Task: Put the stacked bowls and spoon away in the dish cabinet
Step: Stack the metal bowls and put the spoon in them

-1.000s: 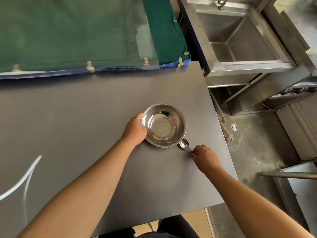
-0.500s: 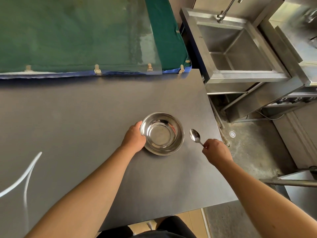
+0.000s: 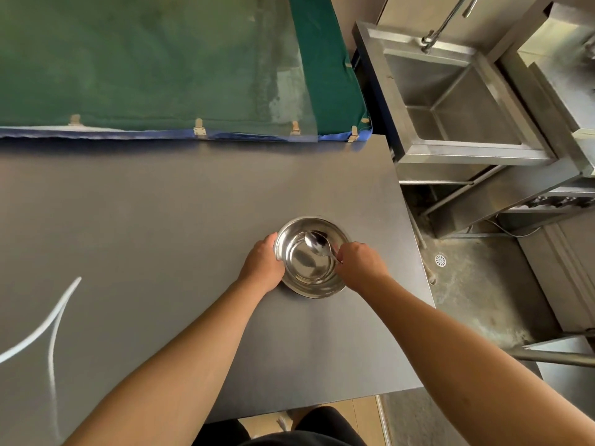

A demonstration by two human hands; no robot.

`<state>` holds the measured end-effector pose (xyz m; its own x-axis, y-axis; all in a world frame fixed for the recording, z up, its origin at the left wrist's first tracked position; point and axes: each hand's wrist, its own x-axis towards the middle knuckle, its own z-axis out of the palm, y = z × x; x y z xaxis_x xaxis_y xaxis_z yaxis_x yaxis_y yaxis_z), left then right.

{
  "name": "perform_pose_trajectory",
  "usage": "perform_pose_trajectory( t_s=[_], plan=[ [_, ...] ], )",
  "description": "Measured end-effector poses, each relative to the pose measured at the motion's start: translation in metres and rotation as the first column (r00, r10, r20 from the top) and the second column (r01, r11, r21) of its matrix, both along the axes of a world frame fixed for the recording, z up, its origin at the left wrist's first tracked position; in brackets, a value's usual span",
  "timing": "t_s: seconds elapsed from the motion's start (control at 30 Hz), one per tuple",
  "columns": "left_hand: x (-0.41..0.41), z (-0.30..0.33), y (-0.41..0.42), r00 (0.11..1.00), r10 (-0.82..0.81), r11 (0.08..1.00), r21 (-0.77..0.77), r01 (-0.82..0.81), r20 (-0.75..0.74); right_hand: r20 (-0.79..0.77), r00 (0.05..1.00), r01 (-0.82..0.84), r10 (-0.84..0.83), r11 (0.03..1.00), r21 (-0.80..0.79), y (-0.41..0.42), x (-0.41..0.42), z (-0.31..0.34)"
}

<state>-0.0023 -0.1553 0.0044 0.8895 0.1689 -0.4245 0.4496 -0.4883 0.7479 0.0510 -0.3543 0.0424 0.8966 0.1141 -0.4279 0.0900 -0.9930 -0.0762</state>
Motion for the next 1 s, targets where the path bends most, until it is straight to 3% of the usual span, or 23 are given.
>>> perform_pose_trajectory(
  t_s=[0.47, 0.73, 1.0],
  plan=[
    [0.001, -0.007, -0.002, 1.0, 0.005, 0.999, 0.039, -0.004, -0.015, -0.034, 0.996, -0.08, 0.079, 0.995, -0.058, 0.021, -0.006, -0.027],
    [0.006, -0.005, 0.0, 0.999, -0.041, 0.993, 0.111, 0.041, 0.003, -0.029, 0.997, -0.066, 0.066, 0.998, 0.003, 0.019, 0.0, -0.022],
    [0.013, 0.003, -0.007, 0.99, -0.129, 0.972, 0.204, 0.115, 0.055, 0.119, 0.993, 0.013, -0.025, 0.995, 0.099, -0.009, 0.002, -0.013]
  ],
)
